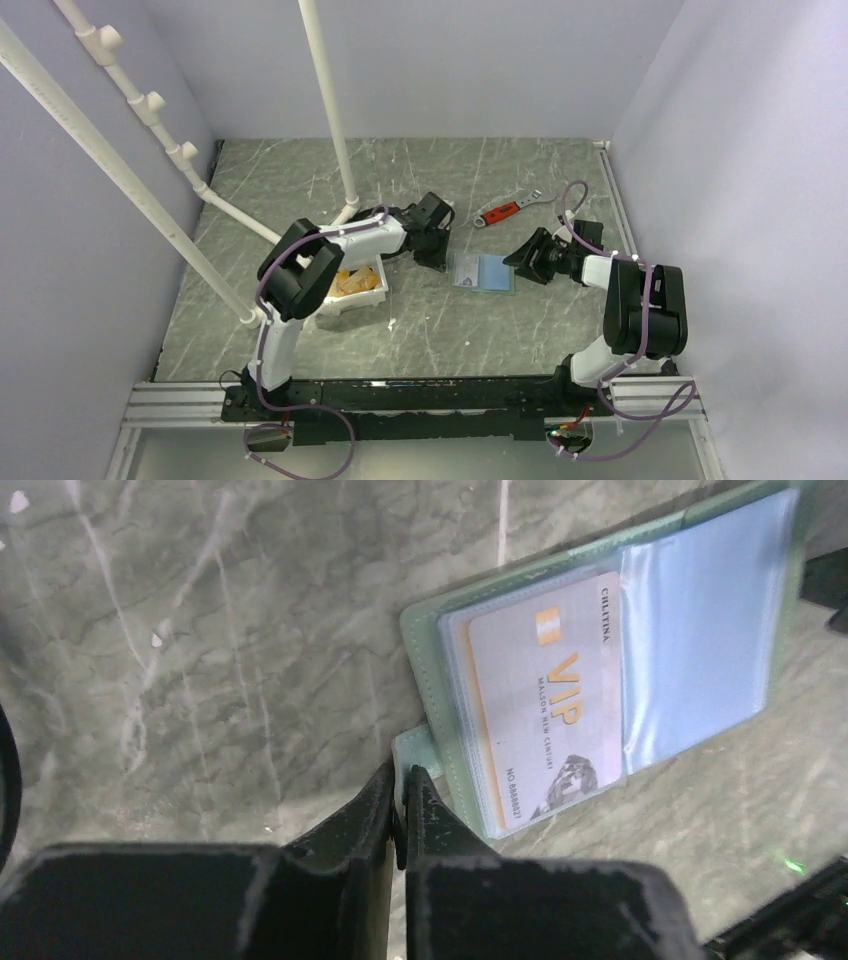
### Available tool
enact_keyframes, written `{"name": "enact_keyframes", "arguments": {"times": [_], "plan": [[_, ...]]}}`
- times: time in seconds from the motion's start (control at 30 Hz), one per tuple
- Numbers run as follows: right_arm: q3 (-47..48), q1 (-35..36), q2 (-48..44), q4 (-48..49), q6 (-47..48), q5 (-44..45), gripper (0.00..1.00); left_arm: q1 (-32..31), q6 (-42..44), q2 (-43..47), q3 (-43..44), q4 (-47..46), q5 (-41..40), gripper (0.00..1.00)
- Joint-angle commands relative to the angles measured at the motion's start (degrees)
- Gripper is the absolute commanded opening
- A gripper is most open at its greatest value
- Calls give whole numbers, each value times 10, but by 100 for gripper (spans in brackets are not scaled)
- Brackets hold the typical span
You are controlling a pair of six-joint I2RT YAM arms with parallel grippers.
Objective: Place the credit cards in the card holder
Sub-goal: Close the card holder at the center of the board.
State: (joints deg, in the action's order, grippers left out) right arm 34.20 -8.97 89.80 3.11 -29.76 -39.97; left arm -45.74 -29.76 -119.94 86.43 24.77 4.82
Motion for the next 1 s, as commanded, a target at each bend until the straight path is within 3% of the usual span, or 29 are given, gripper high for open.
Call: {"name": "enact_keyframes", "arguments": {"times": [0.0,0.17,0.37,0.5,0.8,0.97], "plan": [[-1,9,-21,1,9,-25,54,27,-38,34,-37,-84,80,6],[-9,30,-65,38,-25,-67,52,28,-45,21,-38,-93,104,1],[4,117,-75,99,-97,-55,53,28,-54,18,-42,-106,121,0],[28,168,-27,138,-130,-50,55,28,-55,26,-46,-106,122,0],[10,174,94,226,-156,-69,50,34,-53,44,-61,-102,132,0],[20,173,116,183,-116,-48,42,41,-55,64,-77,-105,152,15]]}}
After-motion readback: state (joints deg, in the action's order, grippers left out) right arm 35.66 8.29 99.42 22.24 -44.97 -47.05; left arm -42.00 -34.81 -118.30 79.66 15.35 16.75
